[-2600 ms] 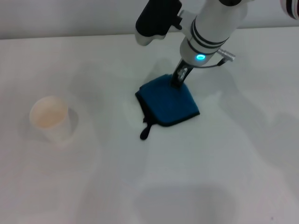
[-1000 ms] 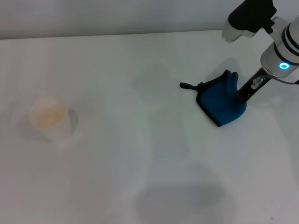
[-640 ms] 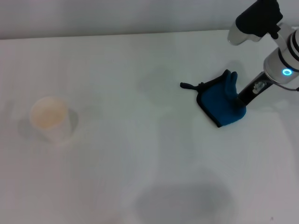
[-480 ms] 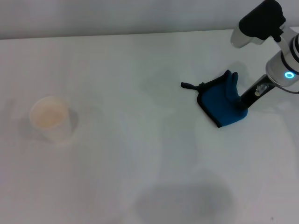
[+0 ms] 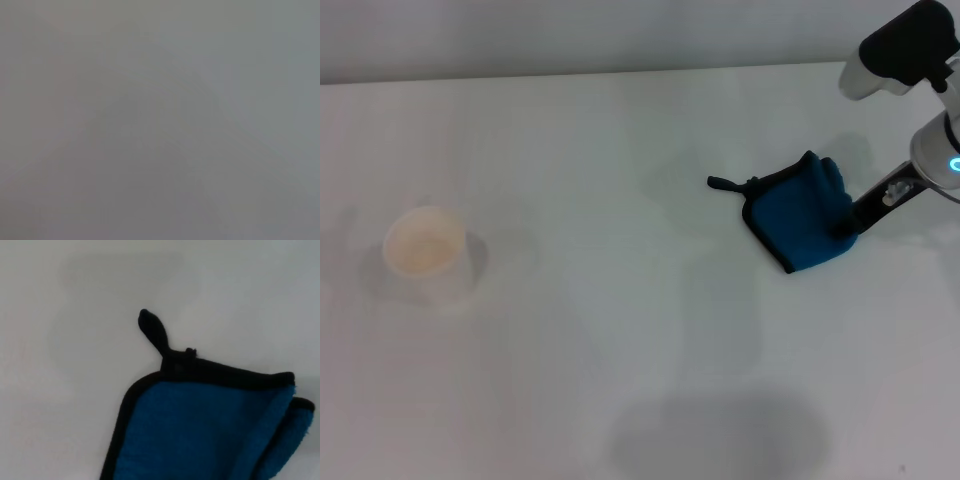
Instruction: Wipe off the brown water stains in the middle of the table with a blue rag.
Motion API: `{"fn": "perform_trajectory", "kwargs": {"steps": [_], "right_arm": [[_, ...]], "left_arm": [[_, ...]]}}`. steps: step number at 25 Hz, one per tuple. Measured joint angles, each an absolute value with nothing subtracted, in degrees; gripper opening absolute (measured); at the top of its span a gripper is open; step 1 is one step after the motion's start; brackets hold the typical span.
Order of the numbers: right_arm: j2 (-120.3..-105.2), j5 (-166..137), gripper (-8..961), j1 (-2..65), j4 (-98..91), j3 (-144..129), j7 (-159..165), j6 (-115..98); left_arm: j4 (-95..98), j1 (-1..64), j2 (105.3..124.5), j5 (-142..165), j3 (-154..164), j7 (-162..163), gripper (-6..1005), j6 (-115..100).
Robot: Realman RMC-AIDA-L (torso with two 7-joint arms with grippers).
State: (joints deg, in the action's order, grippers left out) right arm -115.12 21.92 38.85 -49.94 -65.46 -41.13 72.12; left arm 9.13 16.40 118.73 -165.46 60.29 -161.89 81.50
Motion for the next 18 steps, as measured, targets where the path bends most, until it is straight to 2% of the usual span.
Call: {"fn": "perform_trajectory", "kwargs": {"steps": [2, 18], "right_arm": [[-115.18, 21.98, 364, 37.88, -51.6, -65.47, -41.08, 72.29], [-115.22, 34.41, 390, 28.85, -63.05, -65.41, -45.31, 60.37]], "left_arm": [[9.19, 16.43, 118.73, -165.43, 60.29, -161.9, 880, 81.18], [9.32, 16.52, 118.65, -165.44, 60.3, -161.89, 879, 81.02]]}}
